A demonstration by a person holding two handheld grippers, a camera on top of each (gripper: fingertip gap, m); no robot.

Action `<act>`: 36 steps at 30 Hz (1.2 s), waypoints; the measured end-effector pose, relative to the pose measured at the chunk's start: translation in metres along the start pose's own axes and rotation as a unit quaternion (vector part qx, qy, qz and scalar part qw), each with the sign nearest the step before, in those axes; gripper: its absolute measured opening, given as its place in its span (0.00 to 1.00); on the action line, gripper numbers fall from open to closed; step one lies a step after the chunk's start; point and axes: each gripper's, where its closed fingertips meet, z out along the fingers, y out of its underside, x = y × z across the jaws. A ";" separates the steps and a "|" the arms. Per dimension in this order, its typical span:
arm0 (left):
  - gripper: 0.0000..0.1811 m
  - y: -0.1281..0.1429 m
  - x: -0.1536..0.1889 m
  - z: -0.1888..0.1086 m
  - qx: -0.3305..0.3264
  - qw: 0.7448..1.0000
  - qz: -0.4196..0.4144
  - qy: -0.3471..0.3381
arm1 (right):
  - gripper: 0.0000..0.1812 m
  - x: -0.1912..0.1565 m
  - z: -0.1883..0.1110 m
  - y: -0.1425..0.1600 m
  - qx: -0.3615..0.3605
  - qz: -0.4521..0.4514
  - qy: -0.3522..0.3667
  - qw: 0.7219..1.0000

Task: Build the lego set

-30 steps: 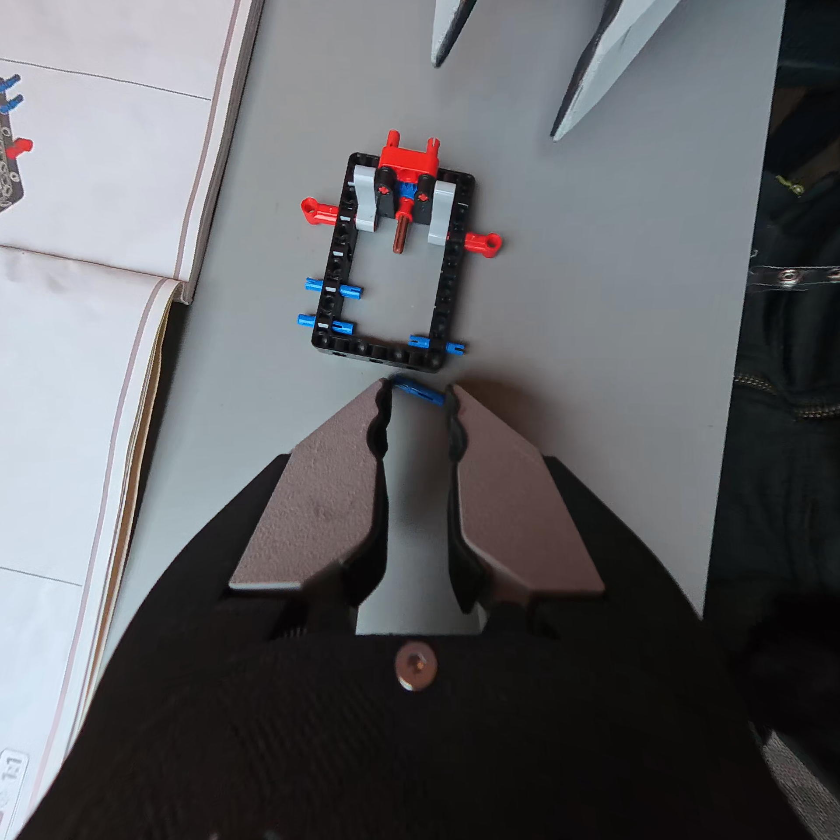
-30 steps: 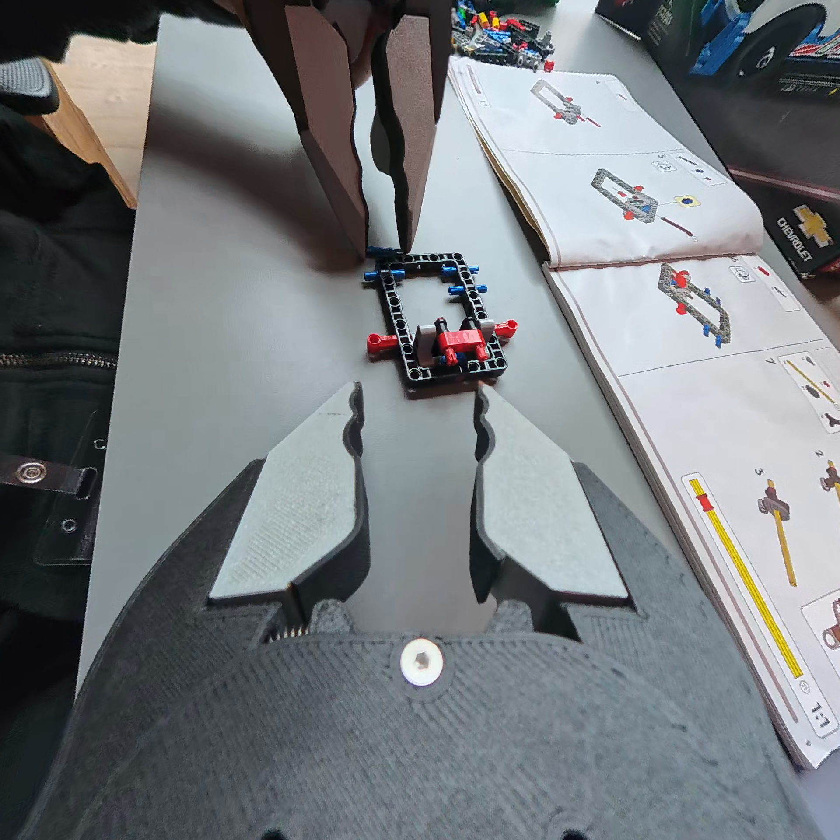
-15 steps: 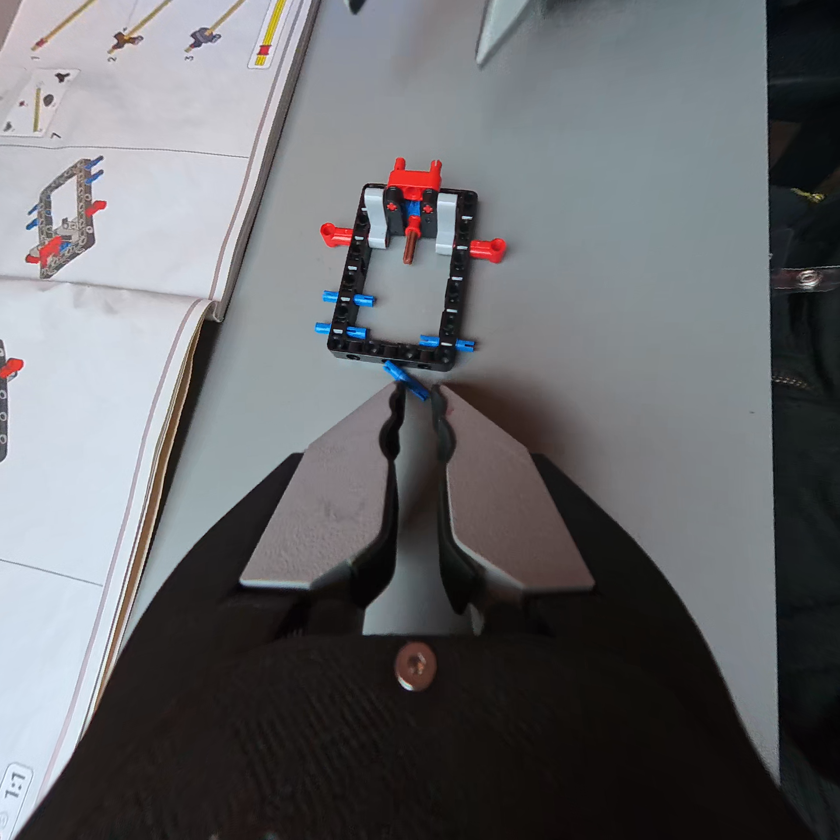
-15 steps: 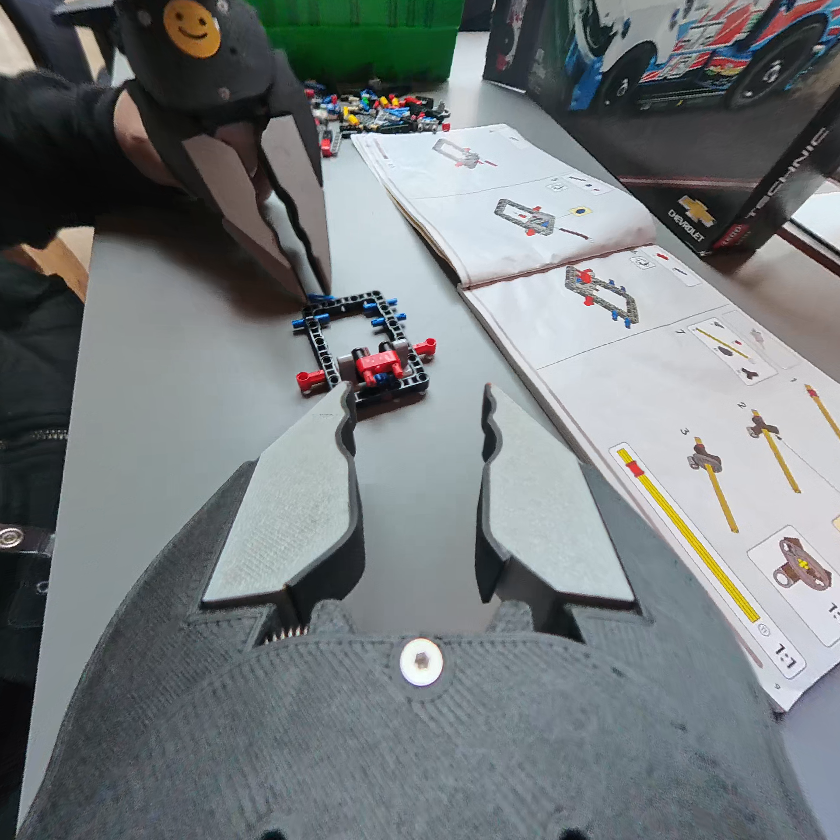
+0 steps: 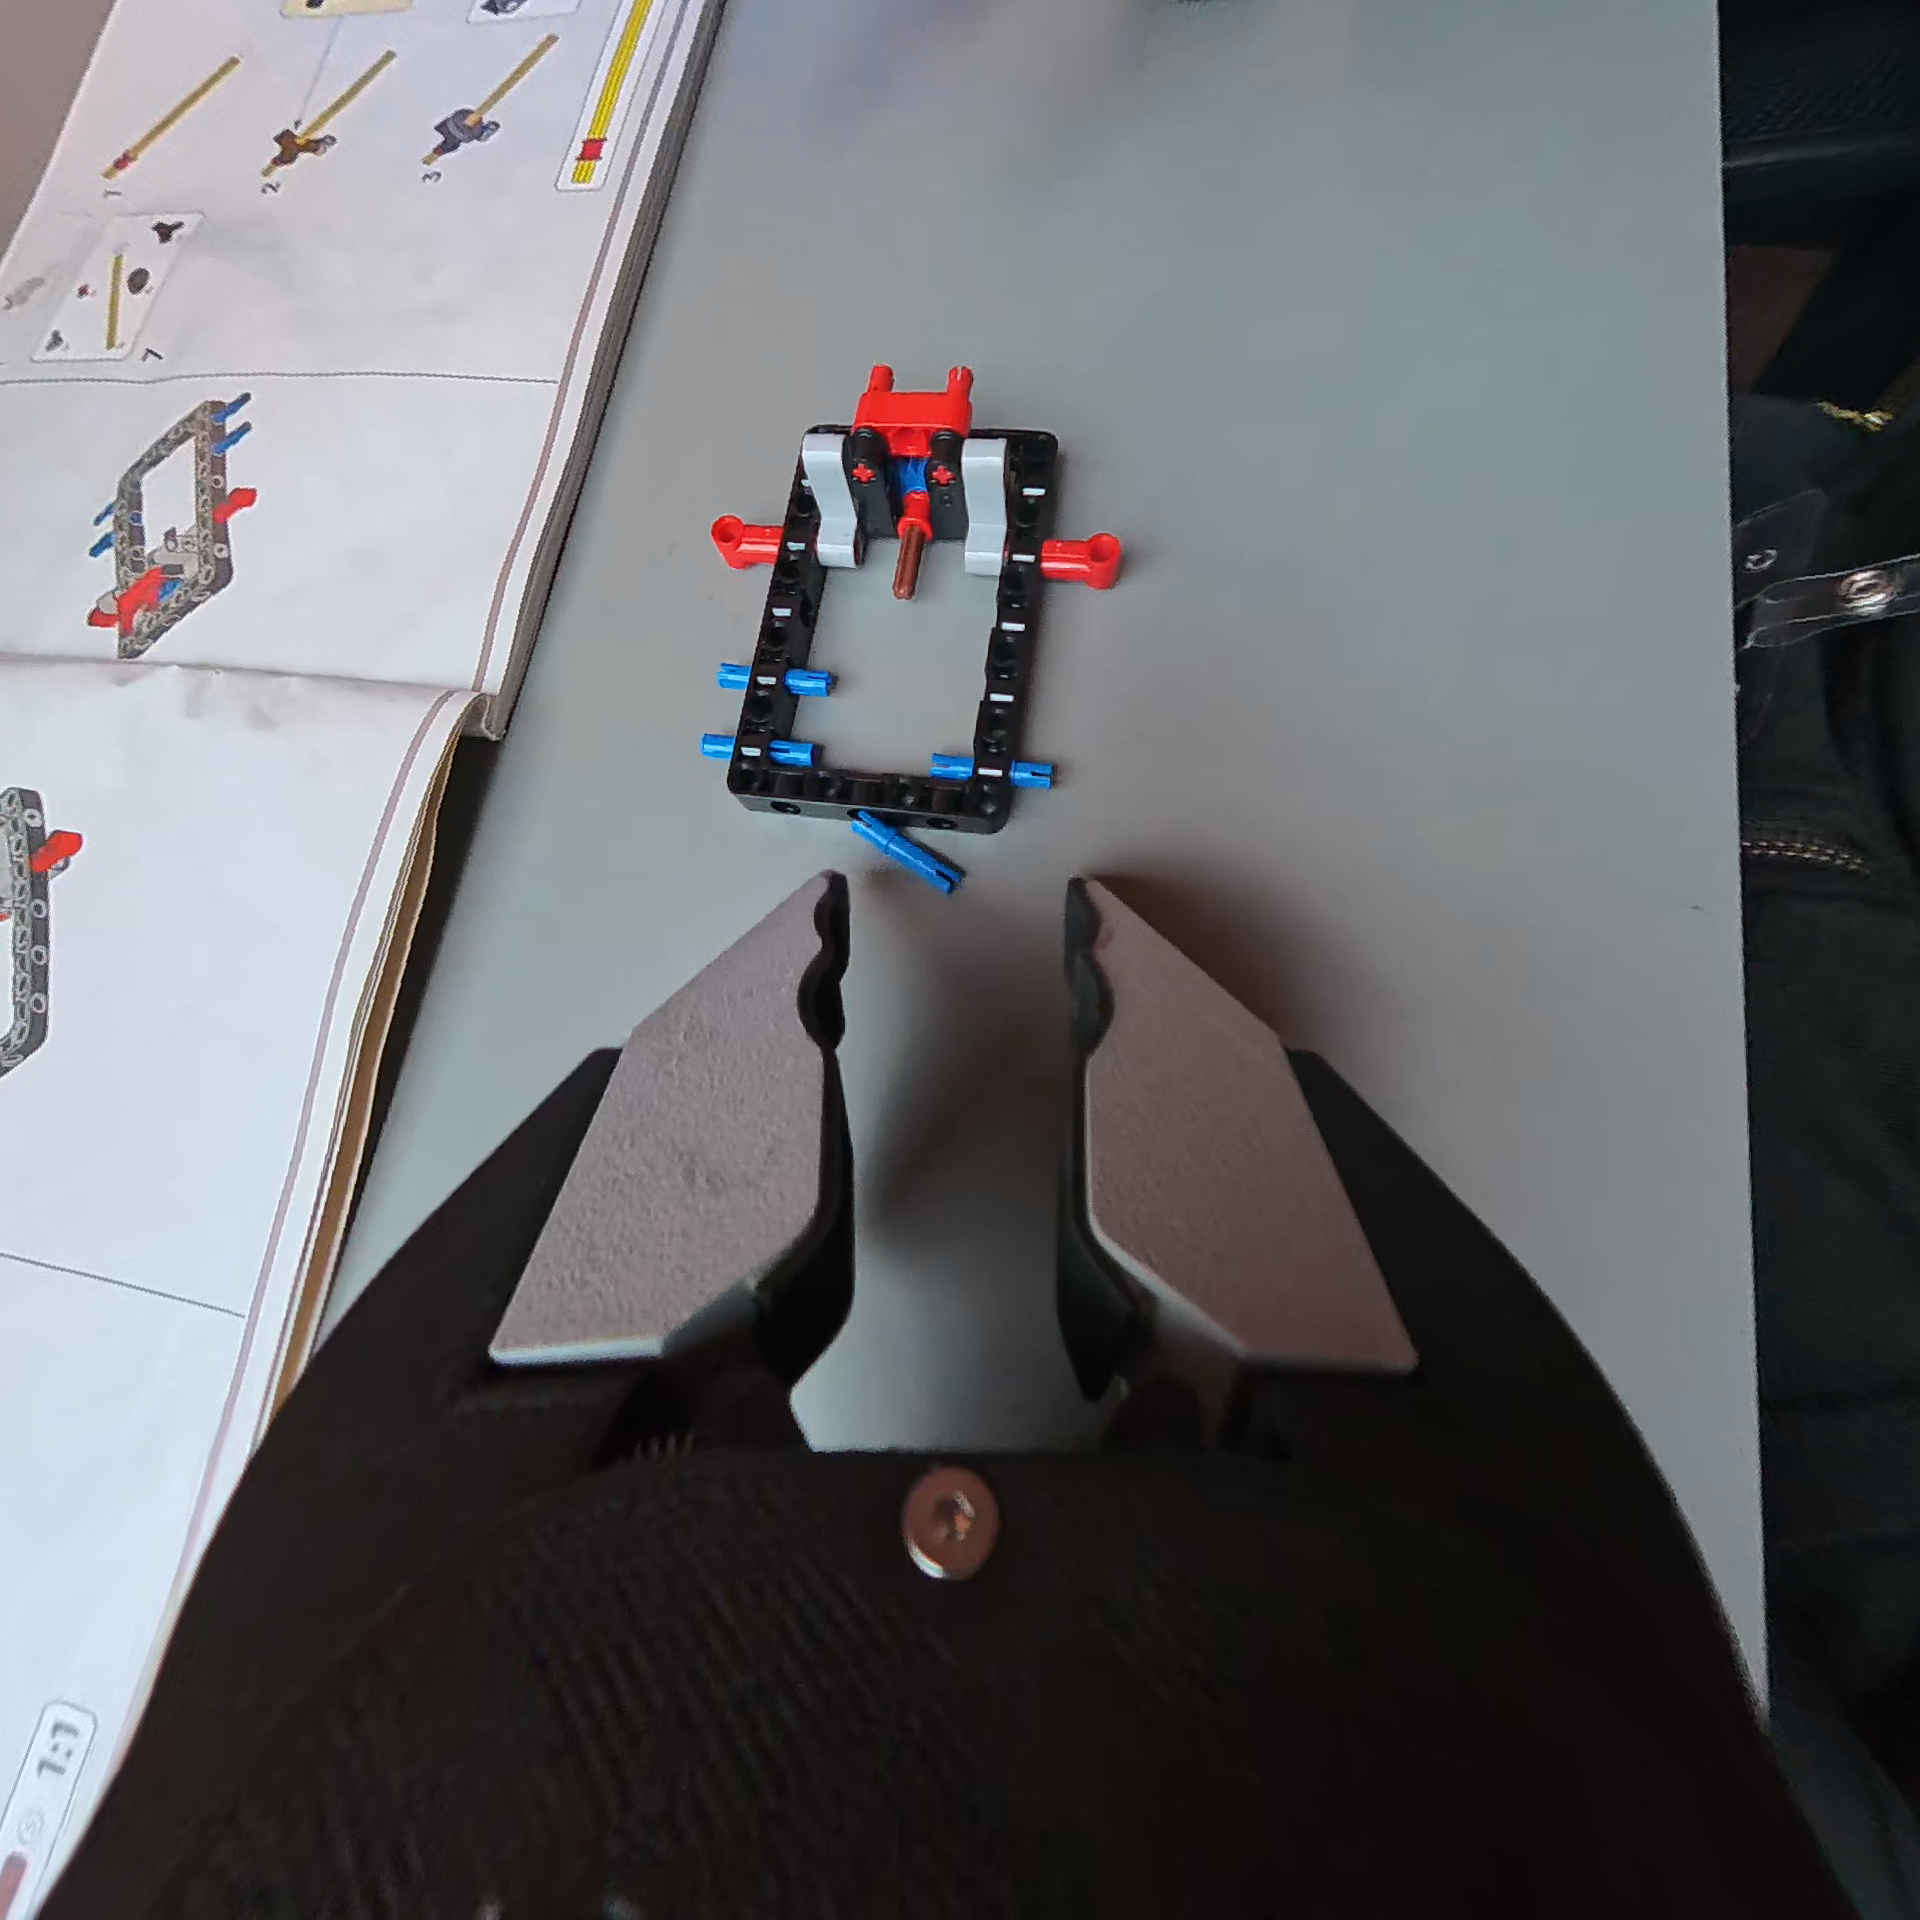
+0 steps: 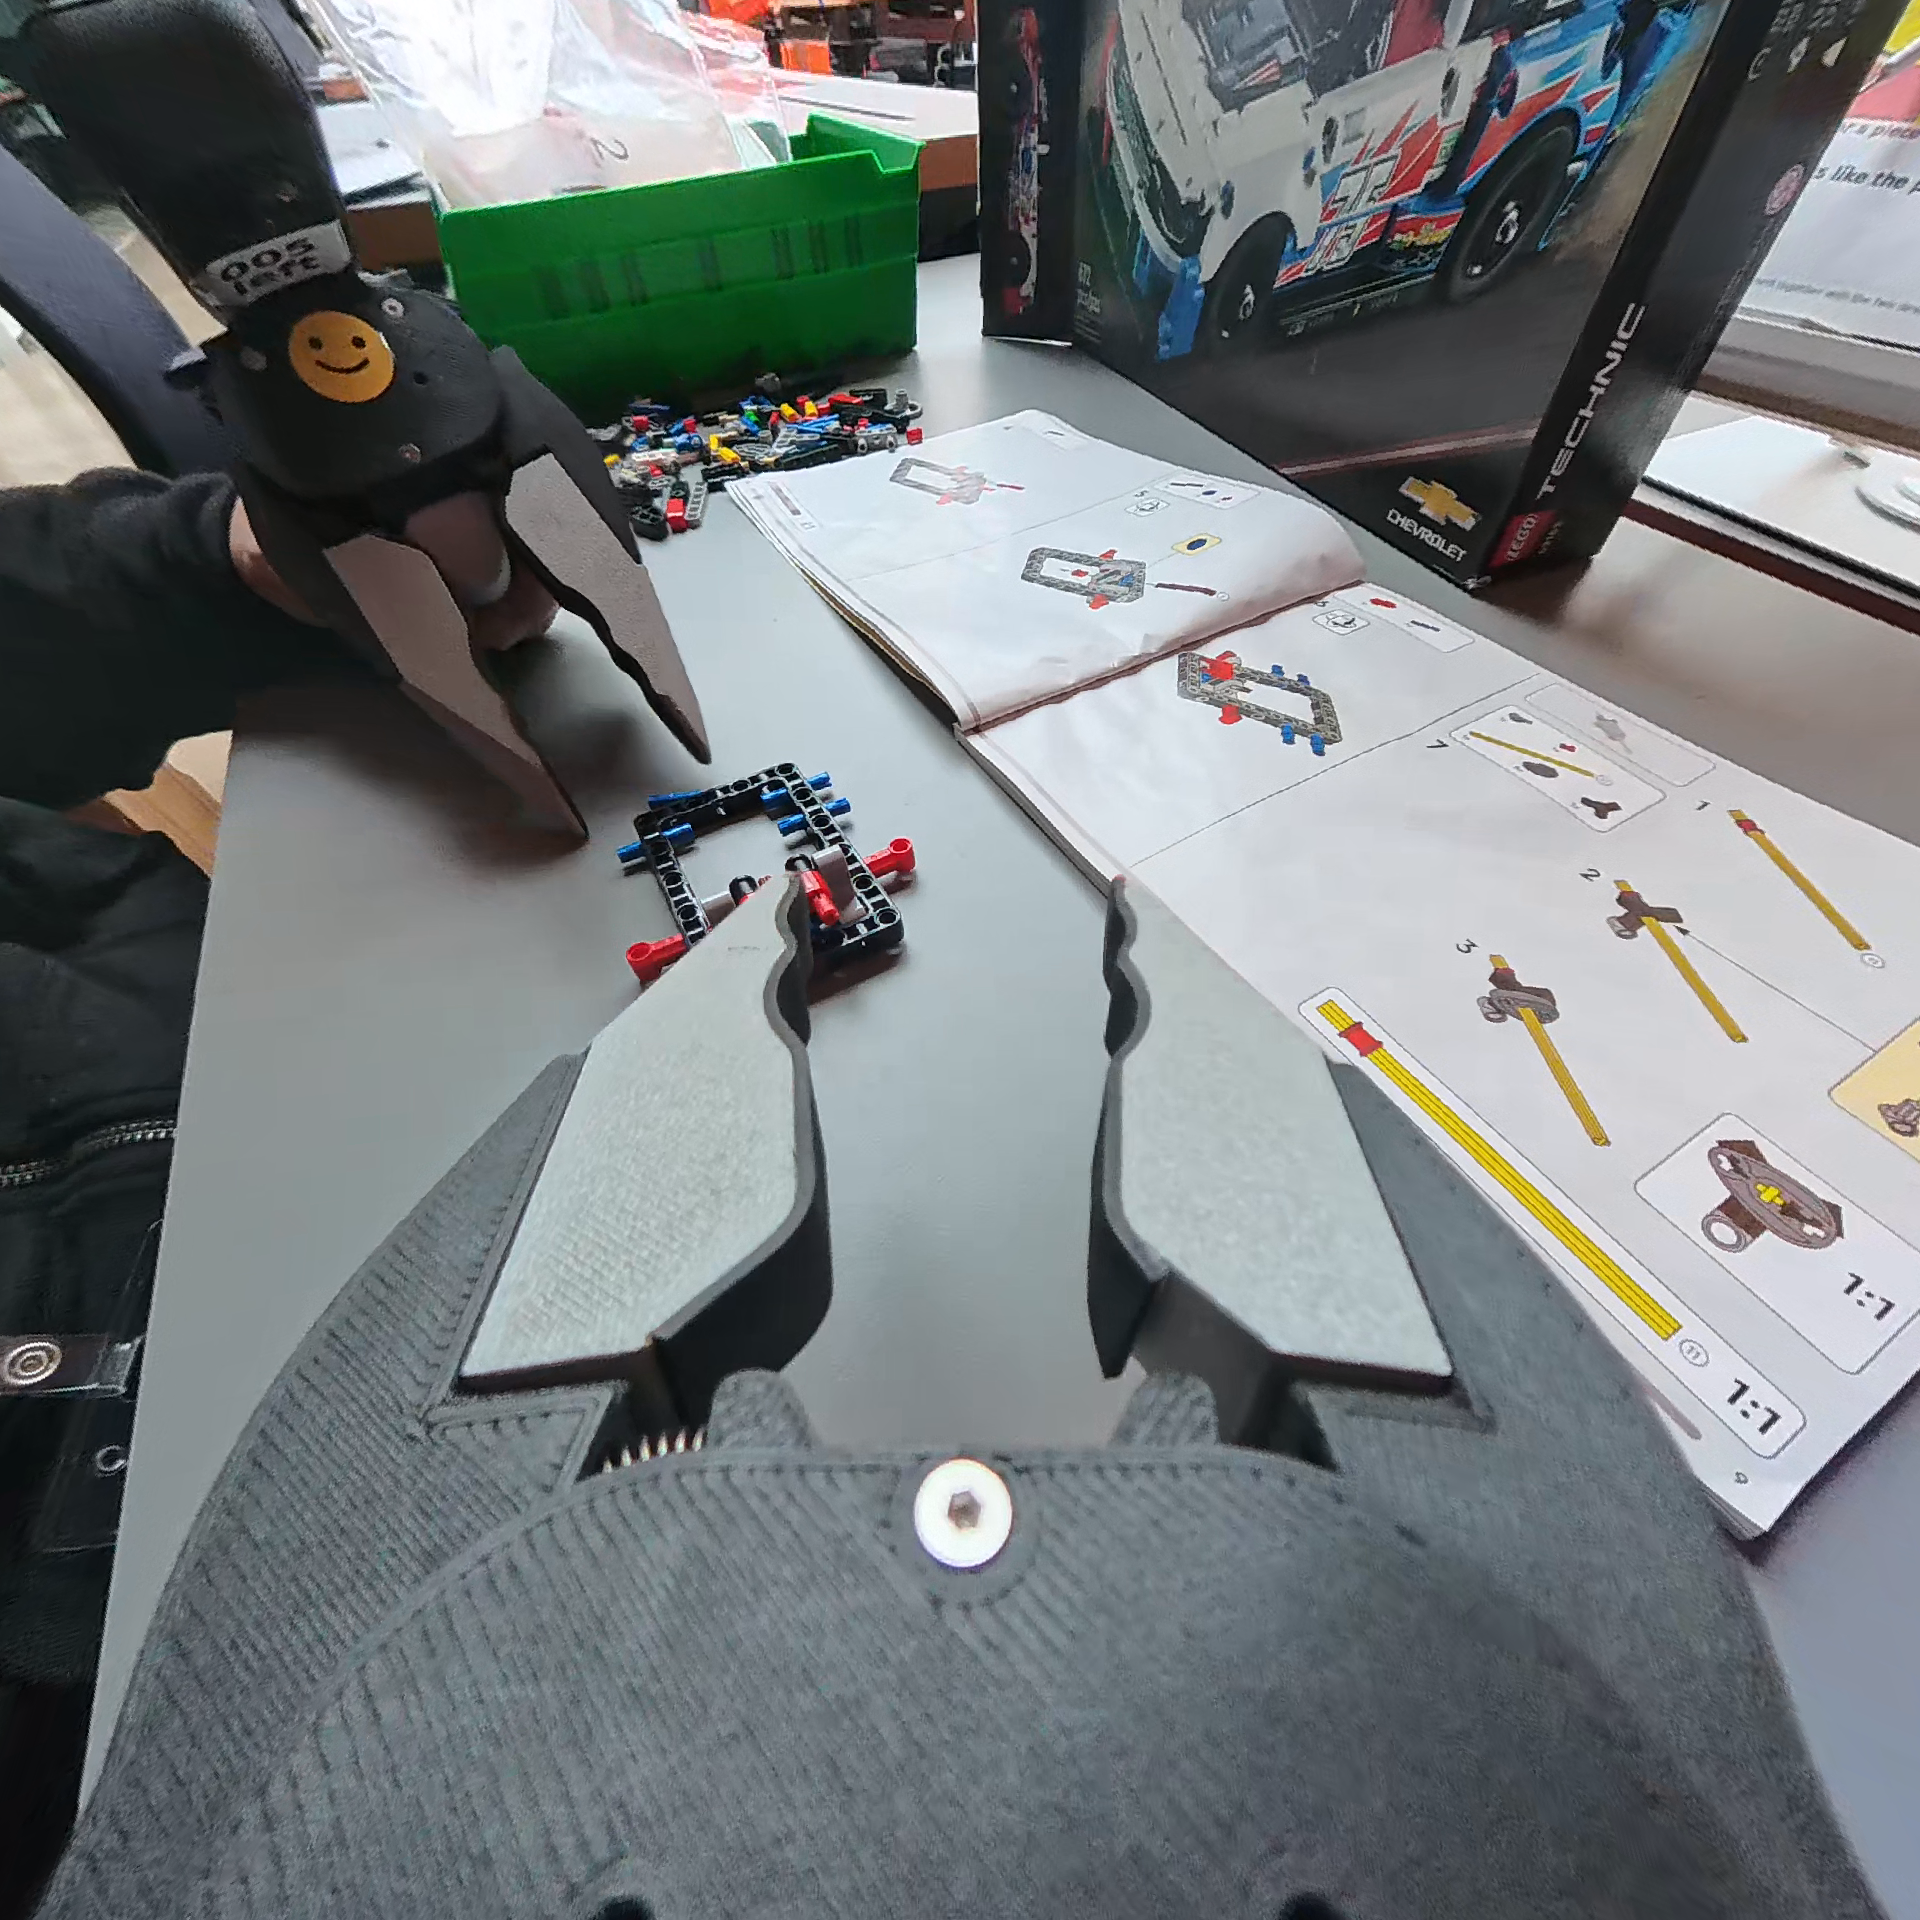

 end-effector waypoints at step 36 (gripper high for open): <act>0.01 0.004 -0.014 0.002 -0.005 0.983 -0.183 0.020 | 0.28 -0.033 0.010 0.006 -0.032 -0.053 -0.057 0.996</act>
